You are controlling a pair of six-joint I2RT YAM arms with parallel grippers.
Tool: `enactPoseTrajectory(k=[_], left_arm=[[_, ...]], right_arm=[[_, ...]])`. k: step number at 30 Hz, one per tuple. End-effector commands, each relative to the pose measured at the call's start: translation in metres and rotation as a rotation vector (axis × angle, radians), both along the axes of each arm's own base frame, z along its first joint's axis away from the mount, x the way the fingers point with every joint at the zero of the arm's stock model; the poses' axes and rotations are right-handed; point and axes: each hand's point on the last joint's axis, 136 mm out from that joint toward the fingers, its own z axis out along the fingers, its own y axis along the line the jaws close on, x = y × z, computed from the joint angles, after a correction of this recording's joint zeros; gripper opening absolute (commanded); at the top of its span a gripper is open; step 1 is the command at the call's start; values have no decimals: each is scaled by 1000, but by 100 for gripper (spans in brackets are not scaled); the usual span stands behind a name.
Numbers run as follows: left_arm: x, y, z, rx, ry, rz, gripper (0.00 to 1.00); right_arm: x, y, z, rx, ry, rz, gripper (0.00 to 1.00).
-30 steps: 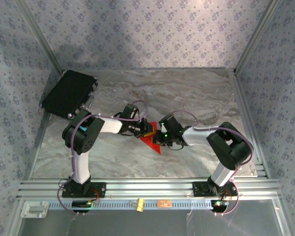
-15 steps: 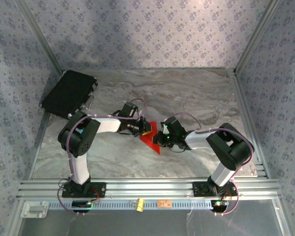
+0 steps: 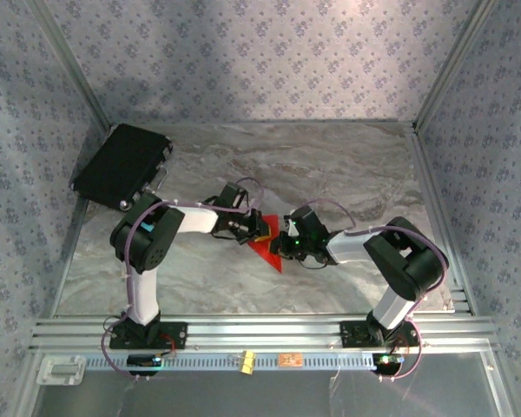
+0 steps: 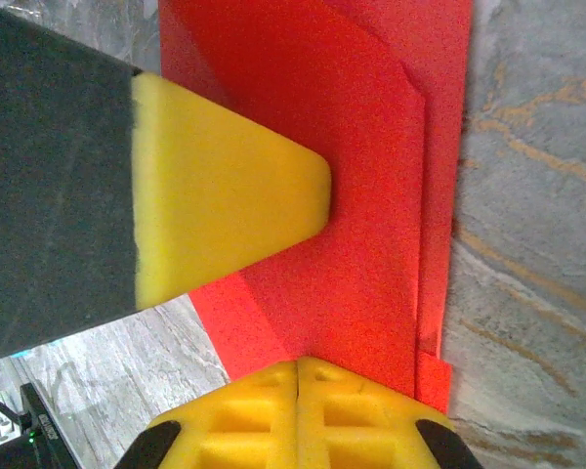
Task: Fold a paper plane with a square sheet of paper (pick it up from the middle)
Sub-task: Fourth fold the wing at the center of the table.
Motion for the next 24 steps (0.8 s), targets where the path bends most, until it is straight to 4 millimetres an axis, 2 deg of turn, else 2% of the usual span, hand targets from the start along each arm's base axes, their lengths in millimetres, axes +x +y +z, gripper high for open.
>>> enactPoseTrajectory(k=[1,8,17,24], left_arm=[[17,32,-31,143,11,74,4],[37,42,-24,164,-4,94,5],[58,54,-27,205,6,107,5],[77,57,-20,209,-9,131,6]], right_arm=[[-40,-38,-53,-183,183,-11,1],[-44,-39,-54,-197,187,10,0],[-51,-41,-53,-208,192,61,0],[-53,-44,-51,-209,195,74,0]])
